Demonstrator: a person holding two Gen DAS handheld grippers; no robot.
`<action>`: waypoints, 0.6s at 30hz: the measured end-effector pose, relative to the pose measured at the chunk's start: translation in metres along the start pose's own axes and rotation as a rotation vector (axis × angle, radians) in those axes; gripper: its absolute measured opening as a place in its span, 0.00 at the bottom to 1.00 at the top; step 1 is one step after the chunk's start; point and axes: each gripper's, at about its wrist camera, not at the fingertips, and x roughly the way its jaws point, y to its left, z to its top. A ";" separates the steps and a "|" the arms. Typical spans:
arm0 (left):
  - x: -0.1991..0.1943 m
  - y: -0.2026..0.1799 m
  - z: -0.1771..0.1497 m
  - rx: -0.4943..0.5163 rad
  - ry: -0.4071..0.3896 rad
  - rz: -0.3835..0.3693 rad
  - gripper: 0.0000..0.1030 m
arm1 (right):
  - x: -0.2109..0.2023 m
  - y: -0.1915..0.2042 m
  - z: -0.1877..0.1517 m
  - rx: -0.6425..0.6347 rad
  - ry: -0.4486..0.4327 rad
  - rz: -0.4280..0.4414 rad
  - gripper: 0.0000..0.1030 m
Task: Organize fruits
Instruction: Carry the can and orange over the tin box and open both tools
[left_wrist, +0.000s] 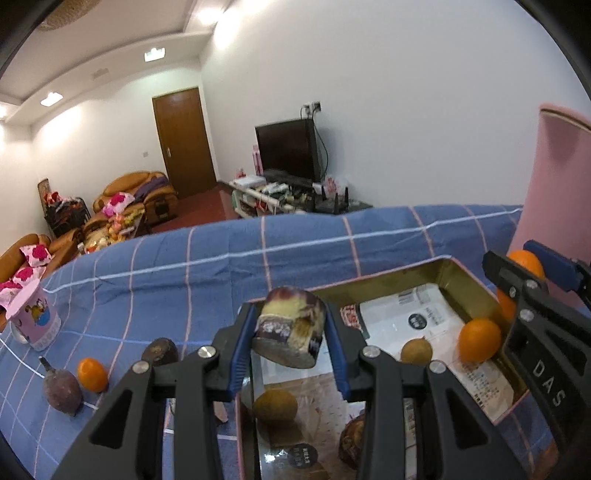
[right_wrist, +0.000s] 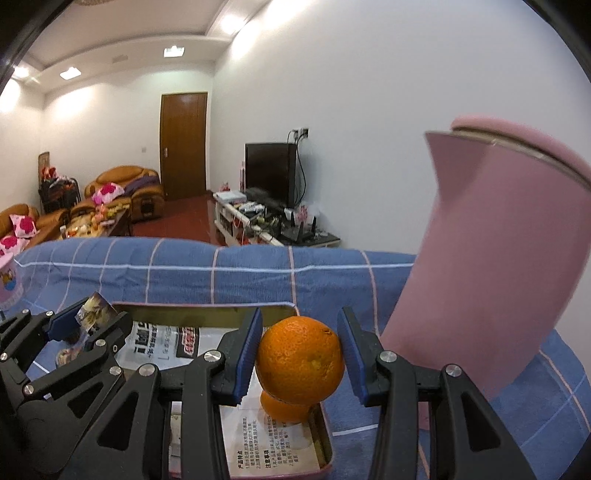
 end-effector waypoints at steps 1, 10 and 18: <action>0.002 0.002 -0.001 -0.005 0.005 -0.001 0.38 | 0.002 0.000 0.000 -0.001 0.010 0.003 0.43; 0.012 -0.004 -0.001 0.032 0.066 -0.002 0.38 | 0.022 0.009 -0.009 -0.031 0.099 0.043 0.43; 0.013 -0.006 -0.001 0.032 0.078 0.012 0.51 | 0.019 0.010 -0.007 0.010 0.083 0.153 0.45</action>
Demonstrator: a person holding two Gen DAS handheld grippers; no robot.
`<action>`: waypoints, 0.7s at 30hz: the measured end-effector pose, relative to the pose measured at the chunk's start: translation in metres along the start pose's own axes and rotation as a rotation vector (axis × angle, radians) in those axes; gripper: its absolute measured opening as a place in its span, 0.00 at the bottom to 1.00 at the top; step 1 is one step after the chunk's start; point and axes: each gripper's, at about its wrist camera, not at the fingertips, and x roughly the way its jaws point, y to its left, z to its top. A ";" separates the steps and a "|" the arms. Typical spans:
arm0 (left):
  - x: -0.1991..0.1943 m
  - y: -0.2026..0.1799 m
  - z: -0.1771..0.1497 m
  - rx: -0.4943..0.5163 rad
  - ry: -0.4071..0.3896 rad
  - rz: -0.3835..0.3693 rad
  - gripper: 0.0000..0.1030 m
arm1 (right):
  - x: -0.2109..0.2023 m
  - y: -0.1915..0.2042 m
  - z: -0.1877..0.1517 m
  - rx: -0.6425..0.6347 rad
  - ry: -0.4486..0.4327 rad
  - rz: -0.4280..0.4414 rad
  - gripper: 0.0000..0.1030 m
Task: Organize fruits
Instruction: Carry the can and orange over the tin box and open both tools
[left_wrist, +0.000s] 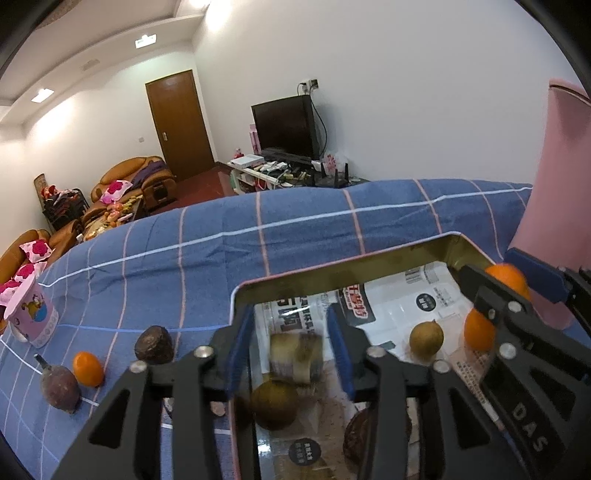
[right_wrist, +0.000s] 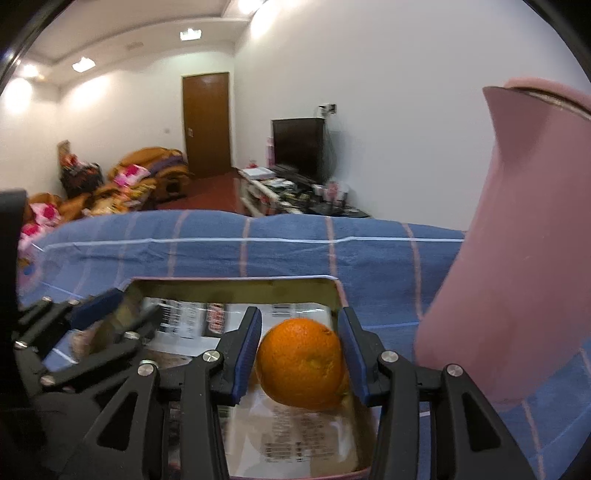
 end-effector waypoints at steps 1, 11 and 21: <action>-0.001 -0.001 0.000 0.004 -0.007 0.001 0.62 | -0.002 0.000 0.001 0.006 -0.005 0.011 0.45; -0.034 0.000 -0.004 0.000 -0.183 0.018 1.00 | -0.035 -0.010 0.007 0.082 -0.182 -0.043 0.87; -0.045 0.008 -0.007 -0.001 -0.231 0.058 1.00 | -0.038 -0.021 0.004 0.169 -0.198 -0.052 0.87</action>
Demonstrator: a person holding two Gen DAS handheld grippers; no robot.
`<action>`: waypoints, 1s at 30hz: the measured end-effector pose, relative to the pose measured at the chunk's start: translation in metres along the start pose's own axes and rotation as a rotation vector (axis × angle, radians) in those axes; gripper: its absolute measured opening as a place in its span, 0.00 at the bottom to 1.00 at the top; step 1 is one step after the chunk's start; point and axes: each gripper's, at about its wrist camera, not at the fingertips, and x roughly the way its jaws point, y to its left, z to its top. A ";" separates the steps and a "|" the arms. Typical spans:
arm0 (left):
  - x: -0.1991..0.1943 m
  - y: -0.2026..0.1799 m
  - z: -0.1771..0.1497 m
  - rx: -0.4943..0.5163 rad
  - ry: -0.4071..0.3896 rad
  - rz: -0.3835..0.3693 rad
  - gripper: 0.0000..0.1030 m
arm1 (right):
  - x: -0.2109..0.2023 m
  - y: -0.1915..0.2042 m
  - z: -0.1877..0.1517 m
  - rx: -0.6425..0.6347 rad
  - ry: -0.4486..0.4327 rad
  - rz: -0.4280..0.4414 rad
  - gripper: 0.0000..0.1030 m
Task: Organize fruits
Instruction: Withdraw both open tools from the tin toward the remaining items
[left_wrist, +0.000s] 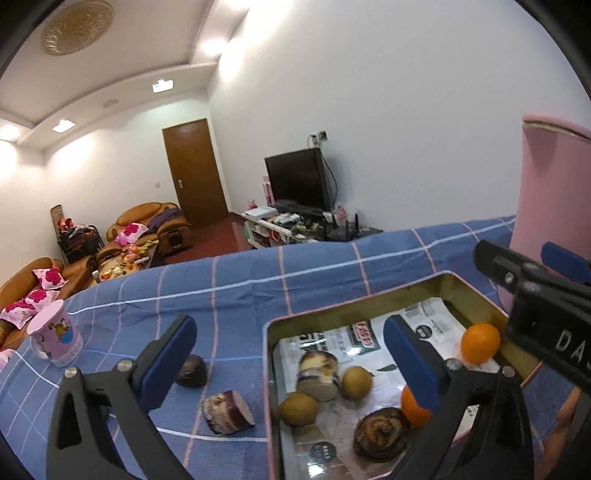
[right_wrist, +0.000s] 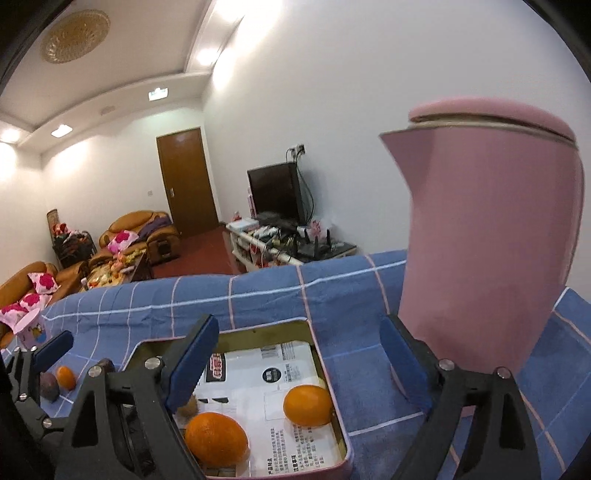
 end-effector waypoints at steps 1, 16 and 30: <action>-0.002 0.003 -0.001 -0.003 -0.009 0.008 1.00 | -0.003 0.000 0.000 -0.001 -0.019 0.000 0.87; -0.010 0.030 -0.010 -0.059 -0.011 0.023 1.00 | -0.009 0.011 -0.013 -0.039 -0.041 -0.034 0.87; -0.016 0.060 -0.023 -0.069 0.003 0.026 1.00 | -0.026 0.044 -0.028 -0.043 -0.023 -0.008 0.87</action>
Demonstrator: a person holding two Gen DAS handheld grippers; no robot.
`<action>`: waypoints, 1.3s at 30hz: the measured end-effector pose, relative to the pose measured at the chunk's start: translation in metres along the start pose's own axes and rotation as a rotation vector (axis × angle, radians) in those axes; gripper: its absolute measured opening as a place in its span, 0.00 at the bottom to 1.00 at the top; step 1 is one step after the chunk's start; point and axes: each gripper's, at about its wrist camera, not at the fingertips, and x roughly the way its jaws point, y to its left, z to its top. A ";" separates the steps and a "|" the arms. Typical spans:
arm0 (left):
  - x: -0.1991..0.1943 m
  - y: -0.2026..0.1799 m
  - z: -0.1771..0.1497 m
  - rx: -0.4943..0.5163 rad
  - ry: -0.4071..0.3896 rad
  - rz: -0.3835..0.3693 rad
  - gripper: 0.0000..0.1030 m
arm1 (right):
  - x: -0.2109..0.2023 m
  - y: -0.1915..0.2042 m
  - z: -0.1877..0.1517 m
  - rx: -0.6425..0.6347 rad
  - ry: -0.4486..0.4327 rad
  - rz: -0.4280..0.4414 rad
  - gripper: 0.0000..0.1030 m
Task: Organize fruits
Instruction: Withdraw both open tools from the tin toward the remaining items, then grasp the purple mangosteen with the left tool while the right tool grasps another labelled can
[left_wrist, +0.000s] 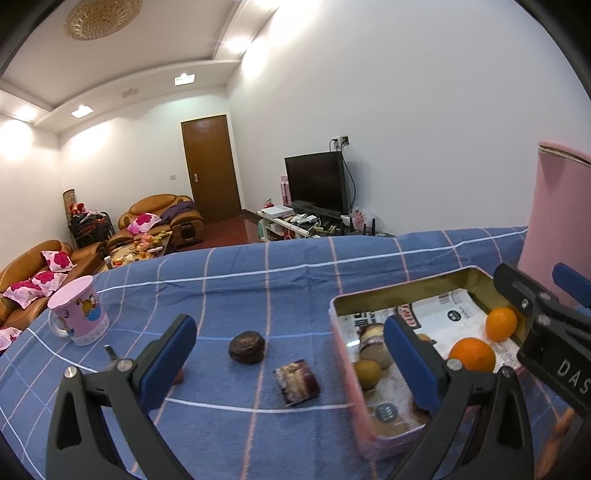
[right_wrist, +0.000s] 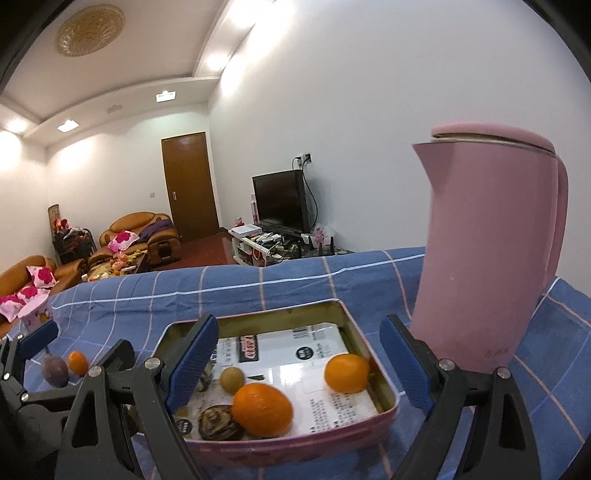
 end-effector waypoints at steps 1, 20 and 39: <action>0.000 0.004 -0.001 -0.002 0.002 0.002 1.00 | -0.001 0.003 -0.001 0.000 0.001 0.002 0.87; 0.002 0.073 -0.012 -0.035 0.029 0.064 1.00 | -0.006 0.060 -0.012 -0.015 0.028 0.073 0.87; 0.025 0.148 -0.021 -0.065 0.121 0.085 1.00 | 0.006 0.118 -0.016 -0.090 0.066 0.142 0.87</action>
